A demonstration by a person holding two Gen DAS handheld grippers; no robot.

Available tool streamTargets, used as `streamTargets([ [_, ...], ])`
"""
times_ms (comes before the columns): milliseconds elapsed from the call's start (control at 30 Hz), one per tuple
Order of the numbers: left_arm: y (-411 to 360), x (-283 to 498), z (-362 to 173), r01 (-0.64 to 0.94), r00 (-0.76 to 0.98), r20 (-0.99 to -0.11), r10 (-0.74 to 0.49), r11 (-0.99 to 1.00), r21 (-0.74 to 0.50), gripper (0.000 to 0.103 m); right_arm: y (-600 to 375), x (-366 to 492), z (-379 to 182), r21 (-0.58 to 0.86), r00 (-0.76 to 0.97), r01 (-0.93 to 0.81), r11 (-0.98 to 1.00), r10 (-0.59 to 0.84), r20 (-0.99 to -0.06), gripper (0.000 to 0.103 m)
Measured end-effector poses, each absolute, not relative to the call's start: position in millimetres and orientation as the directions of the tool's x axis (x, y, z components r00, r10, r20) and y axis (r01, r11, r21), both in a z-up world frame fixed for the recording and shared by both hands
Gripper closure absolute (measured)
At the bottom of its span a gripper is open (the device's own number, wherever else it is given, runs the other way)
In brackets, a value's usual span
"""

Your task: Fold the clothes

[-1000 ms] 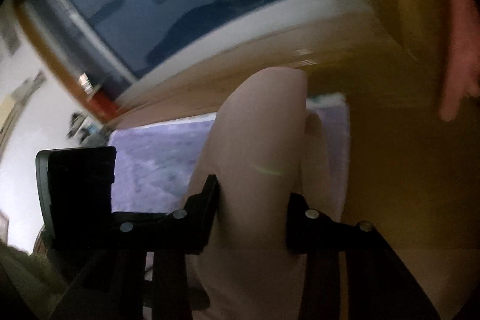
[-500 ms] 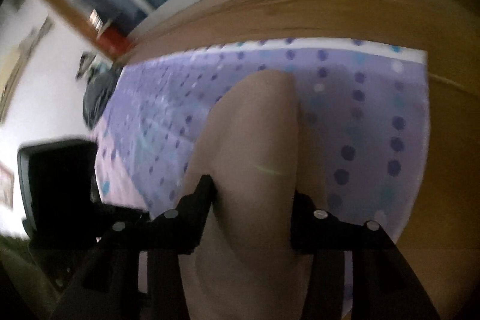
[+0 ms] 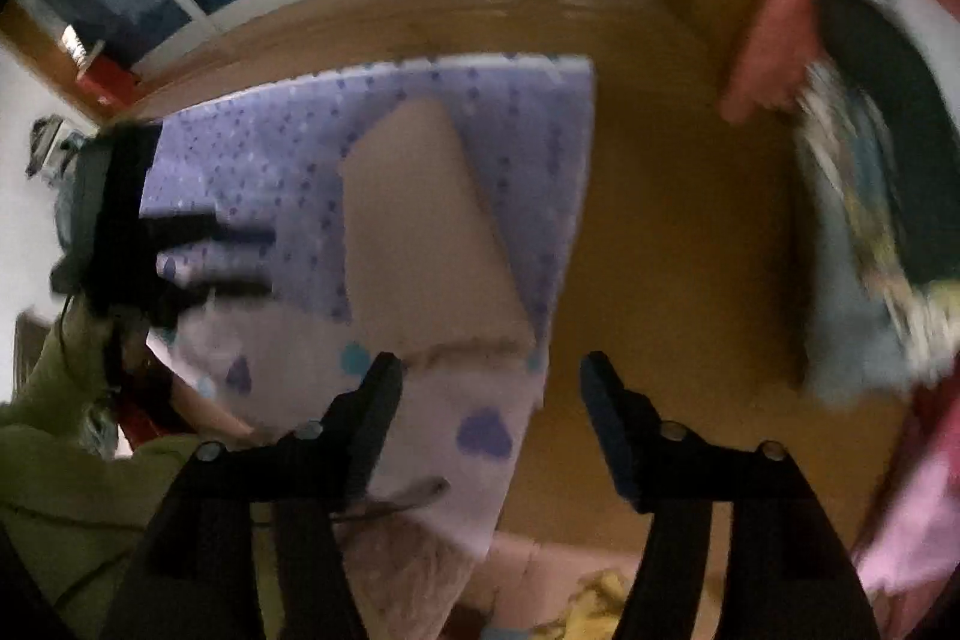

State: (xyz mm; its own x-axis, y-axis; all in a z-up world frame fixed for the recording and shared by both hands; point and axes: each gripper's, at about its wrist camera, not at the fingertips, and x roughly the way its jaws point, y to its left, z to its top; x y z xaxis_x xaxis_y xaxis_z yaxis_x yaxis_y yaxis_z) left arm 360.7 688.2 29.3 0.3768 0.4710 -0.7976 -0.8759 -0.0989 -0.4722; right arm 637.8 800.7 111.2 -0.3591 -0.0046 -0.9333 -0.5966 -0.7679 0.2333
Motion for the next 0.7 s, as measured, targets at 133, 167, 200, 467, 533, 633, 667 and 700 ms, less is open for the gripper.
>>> streamTargets([
  [133, 707.1, 341.8, 16.9, -0.878, 0.411, -0.799, 0.439, -0.044, -0.476, 0.033, 778.9, 640.7, 72.1, 0.434, -0.52, -0.668, -0.605, -0.038, -0.854, 0.027],
  [167, 713.7, 339.9, 13.0, -0.881, 0.417, -0.804, 0.423, -0.031, -0.473, 0.033, 774.9, 638.0, 59.5, 0.474, -0.553, -0.683, -0.555, -0.031, -0.833, 0.027],
  [200, 720.5, 339.4, 8.7, -0.889, 0.412, -0.817, 0.403, -0.019, -0.458, 0.033, 771.4, 635.4, 47.0, 0.511, -0.582, -0.697, -0.502, -0.02, -0.813, 0.027],
  [467, 754.3, 335.4, -3.3, -0.909, 0.414, -0.849, 0.329, 0.112, -0.4, 0.033, 751.7, 613.5, -9.4, 0.541, -0.585, -0.806, -0.242, 0.182, -0.79, 0.027],
  [533, 760.0, 333.9, -4.0, -0.904, 0.427, -0.847, 0.317, 0.145, -0.402, 0.033, 750.3, 609.1, -12.5, 0.54, -0.579, -0.813, -0.218, 0.199, -0.791, 0.027],
  [633, 773.0, 332.2, -9.3, -0.896, 0.441, -0.851, 0.285, 0.197, -0.398, 0.033, 750.4, 604.8, -20.3, 0.55, -0.574, -0.819, -0.166, 0.201, -0.794, 0.027],
  [667, 777.5, 331.7, -11.6, -0.901, 0.427, -0.861, 0.275, 0.203, -0.382, 0.033, 750.7, 603.8, -23.0, 0.552, -0.571, -0.821, -0.147, 0.201, -0.796, 0.027],
  [700, 781.2, 330.2, -13.1, -0.903, 0.42, -0.867, 0.269, 0.219, -0.37, 0.033, 751.0, 602.8, -25.6, 0.554, -0.568, -0.823, -0.128, 0.201, -0.798, 0.027],
])
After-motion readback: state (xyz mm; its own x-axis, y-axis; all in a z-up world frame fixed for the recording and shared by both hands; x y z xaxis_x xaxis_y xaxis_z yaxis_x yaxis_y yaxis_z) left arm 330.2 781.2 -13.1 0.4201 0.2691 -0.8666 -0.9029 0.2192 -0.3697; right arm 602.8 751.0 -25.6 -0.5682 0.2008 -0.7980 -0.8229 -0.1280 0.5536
